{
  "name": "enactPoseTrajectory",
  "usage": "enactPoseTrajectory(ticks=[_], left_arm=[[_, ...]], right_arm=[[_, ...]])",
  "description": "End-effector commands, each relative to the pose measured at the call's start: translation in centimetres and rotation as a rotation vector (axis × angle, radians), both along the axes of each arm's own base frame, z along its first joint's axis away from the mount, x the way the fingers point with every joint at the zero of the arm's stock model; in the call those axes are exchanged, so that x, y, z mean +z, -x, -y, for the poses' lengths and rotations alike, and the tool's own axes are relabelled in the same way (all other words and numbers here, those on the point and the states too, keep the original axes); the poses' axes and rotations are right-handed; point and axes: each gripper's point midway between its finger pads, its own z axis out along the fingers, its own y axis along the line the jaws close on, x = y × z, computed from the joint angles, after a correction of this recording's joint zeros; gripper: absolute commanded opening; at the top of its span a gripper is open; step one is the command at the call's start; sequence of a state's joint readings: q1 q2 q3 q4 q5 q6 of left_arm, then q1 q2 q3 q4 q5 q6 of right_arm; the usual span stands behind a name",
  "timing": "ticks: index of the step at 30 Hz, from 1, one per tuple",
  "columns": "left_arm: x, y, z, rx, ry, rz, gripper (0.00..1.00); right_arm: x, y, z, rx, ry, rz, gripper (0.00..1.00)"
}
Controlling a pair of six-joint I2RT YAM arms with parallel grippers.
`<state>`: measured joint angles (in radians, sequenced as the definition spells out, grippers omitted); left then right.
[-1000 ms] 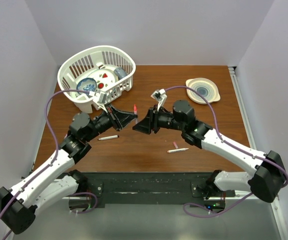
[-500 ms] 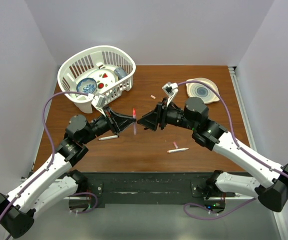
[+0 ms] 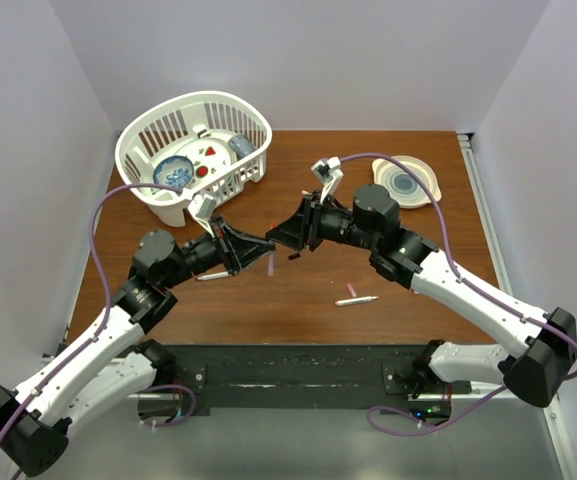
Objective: Insert the pens into the pen caps
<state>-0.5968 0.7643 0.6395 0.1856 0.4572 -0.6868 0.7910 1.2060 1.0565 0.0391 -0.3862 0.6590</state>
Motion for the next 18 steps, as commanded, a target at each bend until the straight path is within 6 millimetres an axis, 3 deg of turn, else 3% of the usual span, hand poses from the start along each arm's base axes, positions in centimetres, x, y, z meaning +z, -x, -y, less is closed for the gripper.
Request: enactPoseTrajectory(ticks=[1, 2, 4, 6, 9, 12, 18], left_arm=[[0.6, 0.6, 0.2, -0.038, 0.012, 0.051, 0.00], [0.6, 0.6, 0.3, -0.038, 0.012, 0.048, 0.00], [0.5, 0.6, 0.3, -0.038, 0.010, 0.046, 0.01], [0.3, 0.5, 0.3, -0.038, 0.002, 0.041, 0.18], [-0.6, 0.5, 0.4, -0.049, -0.025, 0.025, 0.35], [-1.4, 0.8, 0.7, -0.078, -0.044, 0.012, 0.45], [-1.8, 1.3, 1.0, -0.119, -0.061, 0.024, 0.43]], right_arm=[[3.1, -0.4, -0.3, -0.004, -0.084, 0.057, 0.19], [3.2, -0.2, -0.4, 0.007, -0.088, 0.055, 0.10], [3.3, 0.0, -0.4, 0.011, -0.094, 0.057, 0.03], [3.6, -0.2, -0.3, 0.002, -0.100, 0.060, 0.00], [4.1, -0.5, -0.2, -0.019, -0.108, 0.065, 0.00], [4.8, -0.7, -0.2, -0.025, -0.114, 0.080, 0.00], [5.1, -0.9, -0.5, -0.017, -0.109, 0.085, 0.00]])
